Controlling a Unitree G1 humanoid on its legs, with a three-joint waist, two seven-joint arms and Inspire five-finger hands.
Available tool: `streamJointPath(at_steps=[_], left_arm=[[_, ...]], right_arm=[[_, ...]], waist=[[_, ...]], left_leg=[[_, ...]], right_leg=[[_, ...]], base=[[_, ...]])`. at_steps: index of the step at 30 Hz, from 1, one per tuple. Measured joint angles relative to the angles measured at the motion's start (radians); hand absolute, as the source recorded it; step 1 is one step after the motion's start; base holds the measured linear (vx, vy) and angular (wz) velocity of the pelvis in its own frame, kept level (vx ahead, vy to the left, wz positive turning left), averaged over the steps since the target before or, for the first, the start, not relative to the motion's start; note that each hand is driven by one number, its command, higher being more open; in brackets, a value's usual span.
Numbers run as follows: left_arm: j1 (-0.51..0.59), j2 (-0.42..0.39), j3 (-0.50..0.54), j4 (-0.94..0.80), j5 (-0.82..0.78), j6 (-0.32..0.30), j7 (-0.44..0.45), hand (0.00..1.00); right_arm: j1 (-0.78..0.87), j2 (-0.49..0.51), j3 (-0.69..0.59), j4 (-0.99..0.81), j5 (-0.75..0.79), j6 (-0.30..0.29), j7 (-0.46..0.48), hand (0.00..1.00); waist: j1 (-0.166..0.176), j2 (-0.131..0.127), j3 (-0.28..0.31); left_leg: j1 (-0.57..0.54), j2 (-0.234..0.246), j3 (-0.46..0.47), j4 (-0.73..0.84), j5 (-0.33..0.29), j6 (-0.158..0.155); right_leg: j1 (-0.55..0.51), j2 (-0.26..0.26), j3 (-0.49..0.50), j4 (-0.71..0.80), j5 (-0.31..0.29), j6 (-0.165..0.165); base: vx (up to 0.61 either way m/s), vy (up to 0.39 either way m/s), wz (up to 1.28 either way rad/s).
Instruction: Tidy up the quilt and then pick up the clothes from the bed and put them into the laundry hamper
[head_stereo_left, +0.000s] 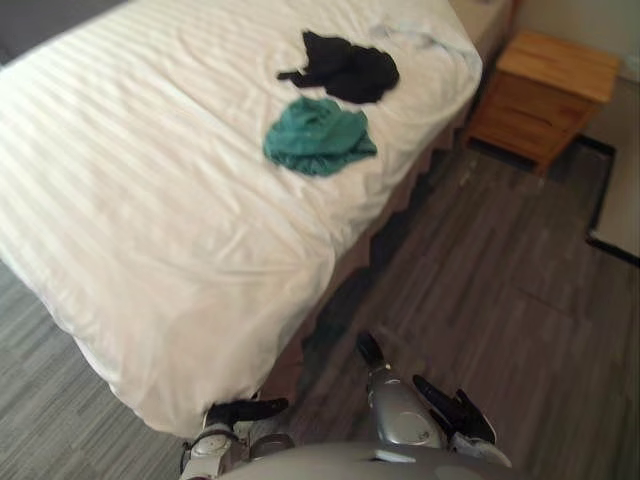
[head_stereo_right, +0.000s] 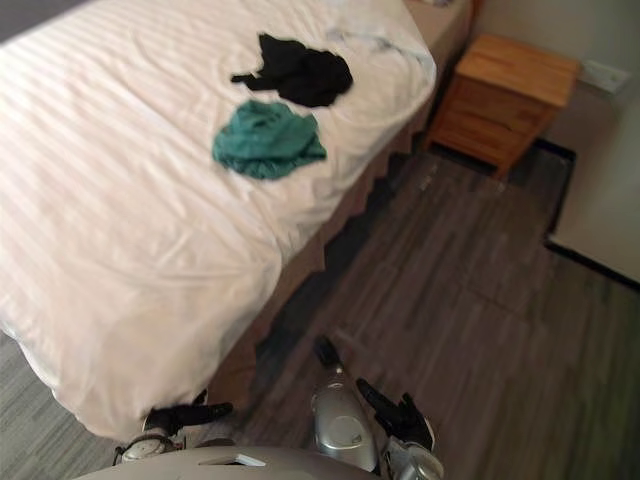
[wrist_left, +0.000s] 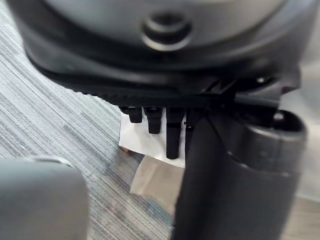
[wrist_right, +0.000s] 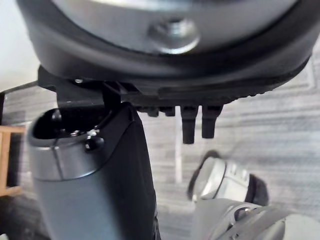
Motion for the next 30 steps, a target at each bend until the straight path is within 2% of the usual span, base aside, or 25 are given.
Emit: streamJointPath(at_steps=[1, 2, 3, 4, 5, 6, 7, 8, 9, 10, 11, 12, 13, 14, 23, 26, 27, 28, 29, 30], left_arm=[[-0.007, -0.005, 0.001, 0.004, 0.0, 0.001, 0.004, 1.0], [-0.012, -0.011, -0.004, 0.02, 0.003, 0.002, 0.014, 1.0], [-0.02, -0.001, -0.014, 0.023, 0.005, 0.003, 0.022, 1.0], [-0.026, 0.015, -0.023, 0.022, 0.011, 0.006, 0.021, 1.0], [-0.017, -0.004, -0.028, 0.023, 0.002, 0.004, 0.025, 1.0], [-0.017, -0.005, -0.03, 0.025, 0.002, 0.004, 0.028, 1.0], [-0.025, 0.0, -0.043, 0.038, 0.001, 0.006, 0.028, 1.0], [-0.025, 0.001, -0.048, 0.042, -0.003, 0.006, 0.026, 1.0], [-0.024, 0.001, -0.049, 0.045, -0.005, 0.004, 0.026, 1.0], [-0.022, 0.002, -0.047, 0.047, -0.007, 0.004, 0.026, 1.0], [-0.027, 0.013, -0.037, 0.056, -0.018, 0.004, 0.027, 1.0], [-0.039, -0.001, -0.035, 0.08, -0.039, 0.012, 0.026, 1.0], [-0.042, -0.012, -0.024, 0.083, -0.04, 0.013, 0.025, 1.0], [-0.044, -0.012, -0.006, 0.145, -0.119, -0.019, 0.041, 1.0], [-0.057, 0.0, -0.005, 0.148, -0.108, -0.017, 0.041, 1.0], [-0.062, 0.007, -0.005, 0.147, -0.057, -0.017, 0.042, 1.0], [-0.064, 0.016, -0.006, 0.143, -0.027, -0.017, 0.044, 1.0], [-0.071, 0.024, -0.006, 0.142, 0.002, -0.015, 0.05, 1.0], [-0.072, 0.026, -0.009, 0.141, 0.013, -0.015, 0.054, 1.0], [-0.071, 0.036, -0.02, 0.14, 0.036, -0.015, 0.064, 1.0]], right_arm=[[0.002, -0.001, 0.006, 0.002, 0.0, 0.004, -0.002, 1.0], [0.01, -0.002, 0.03, 0.015, 0.0, 0.004, -0.01, 1.0], [0.012, 0.004, 0.037, 0.028, 0.0, 0.001, -0.018, 1.0], [-0.003, 0.005, 0.044, 0.071, -0.024, -0.023, -0.033, 1.0], [-0.042, -0.033, 0.037, 0.136, -0.04, -0.044, -0.05, 1.0], [-0.055, -0.052, 0.041, 0.159, -0.061, -0.041, -0.052, 1.0], [-0.059, -0.063, 0.043, 0.198, -0.122, -0.019, -0.067, 1.0], [-0.049, -0.067, 0.044, 0.223, -0.158, -0.011, -0.068, 1.0], [-0.032, -0.067, 0.05, 0.24, -0.189, 0.003, -0.068, 1.0], [-0.029, -0.062, 0.057, 0.252, -0.195, 0.005, -0.07, 1.0], [-0.027, -0.054, 0.063, 0.266, -0.209, 0.014, -0.079, 1.0], [-0.026, -0.061, 0.068, 0.265, -0.242, 0.018, -0.08, 1.0], [-0.029, -0.063, 0.075, 0.262, -0.263, 0.019, -0.08, 1.0], [-0.084, -0.072, 0.157, 0.274, -0.312, 0.016, -0.104, 1.0], [-0.08, -0.069, 0.112, 0.275, -0.3, 0.016, -0.105, 1.0], [-0.081, -0.06, 0.076, 0.272, -0.265, 0.011, -0.107, 1.0], [-0.085, -0.053, 0.051, 0.271, -0.252, 0.009, -0.109, 1.0], [-0.099, -0.049, 0.011, 0.27, -0.233, 0.009, -0.116, 1.0], [-0.107, -0.05, -0.012, 0.269, -0.221, 0.009, -0.126, 1.0], [-0.119, -0.048, -0.026, 0.266, -0.212, 0.009, -0.138, 1.0]], waist=[[0.008, 0.001, 0.003], [0.008, 0.013, 0.003], [0.005, -0.021, -0.003], [0.014, -0.024, 0.005], [0.022, 0.011, 0.002], [0.02, 0.02, 0.002], [0.021, 0.026, 0.001], [0.022, 0.026, 0.0], [0.027, 0.024, -0.014], [0.028, 0.016, -0.026], [0.032, 0.0, -0.04], [0.041, 0.026, -0.049], [0.049, 0.032, -0.051], [0.083, 0.007, -0.111], [0.075, 0.005, -0.11], [0.051, 0.006, -0.108], [0.048, 0.009, -0.106], [0.042, 0.03, -0.091], [0.035, 0.031, -0.09], [0.029, 0.045, -0.082]], left_leg=[[0.009, 0.0, 0.026, -0.011, 0.009, 0.006], [0.01, 0.01, 0.069, -0.015, 0.018, 0.01], [0.009, -0.018, 0.101, -0.004, 0.024, 0.018], [0.02, -0.025, 0.156, -0.034, 0.04, 0.043], [0.037, 0.006, 0.248, -0.091, 0.075, 0.039], [0.042, 0.019, 0.28, -0.1, 0.081, 0.039], [0.05, 0.027, 0.307, -0.105, 0.087, 0.037], [0.064, 0.027, 0.324, -0.115, 0.092, 0.032], [0.063, 0.022, 0.344, -0.112, 0.095, 0.027], [0.057, 0.013, 0.353, -0.106, 0.096, 0.026], [0.035, 0.001, 0.37, -0.087, 0.103, 0.022], [0.006, 0.015, 0.378, -0.052, 0.115, 0.031], [-0.035, 0.044, 0.385, 0.039, 0.118, 0.041], [-0.042, -0.002, 0.326, -0.232, 0.24, 0.023], [-0.041, -0.016, 0.311, -0.235, 0.242, 0.027], [-0.041, -0.023, 0.309, -0.234, 0.241, 0.029], [-0.042, -0.017, 0.326, -0.234, 0.24, 0.029], [-0.04, -0.01, 0.351, -0.236, 0.24, 0.029], [-0.039, -0.006, 0.368, -0.236, 0.24, 0.029], [-0.036, -0.001, 0.397, -0.233, 0.24, 0.027]], right_leg=[[-0.004, -0.006, -0.052, 0.005, 0.012, 0.018], [-0.016, -0.015, -0.215, 0.101, 0.009, 0.004], [-0.043, -0.051, -0.324, 0.153, -0.056, -0.096], [-0.054, -0.082, -0.454, 0.155, -0.173, -0.185], [-0.108, -0.079, -0.536, 0.283, -0.181, -0.146], [-0.133, -0.086, -0.556, 0.425, -0.174, -0.134], [-0.117, -0.096, -0.574, 0.636, -0.197, -0.146], [-0.061, -0.103, -0.577, 0.701, -0.227, -0.145], [0.03, -0.111, -0.569, 0.718, -0.266, -0.126], [0.075, -0.119, -0.566, 0.699, -0.271, -0.107], [0.116, -0.093, -0.546, 0.566, -0.321, -0.055], [0.154, -0.037, -0.51, 0.418, -0.304, -0.038], [0.185, -0.016, -0.461, 0.31, -0.271, -0.029], [0.331, 0.02, -0.335, -0.143, 0.019, 0.021], [0.33, 0.014, -0.35, -0.143, 0.019, 0.021], [0.325, 0.008, -0.353, -0.137, 0.024, 0.029], [0.311, 0.007, -0.383, -0.137, 0.027, 0.031], [0.291, -0.03, -0.528, -0.101, -0.016, -0.018], [0.276, -0.05, -0.624, -0.057, -0.025, -0.033], [0.254, -0.077, -0.714, -0.004, -0.025, -0.042]], base=[[-0.27, 0.08, -1.09], [-0.16, 0.12, -1.0], [-0.22, 0.144, -1.27], [-0.21, 0.134, -1.64], [-0.21, 0.06, -1.62], [-0.13, 0.014, -1.39], [-0.06, -0.013, -0.78], [-0.03, -0.044, -0.67], [0.02, -0.057, -0.51], [0.05, -0.1, -0.84], [0.06, -0.118, -1.23], [0.06, -0.117, -1.58], [0.03, -0.068, -1.11], [0.02, -0.02, -0.5], [0.0, 0.0, 0.04], [-0.03, 0.0, -0.07], [-0.12, 0.005, -0.38], [-0.12, 0.027, -0.49], [-0.08, 0.061, -0.6], [-0.02, 0.064, -0.79]])
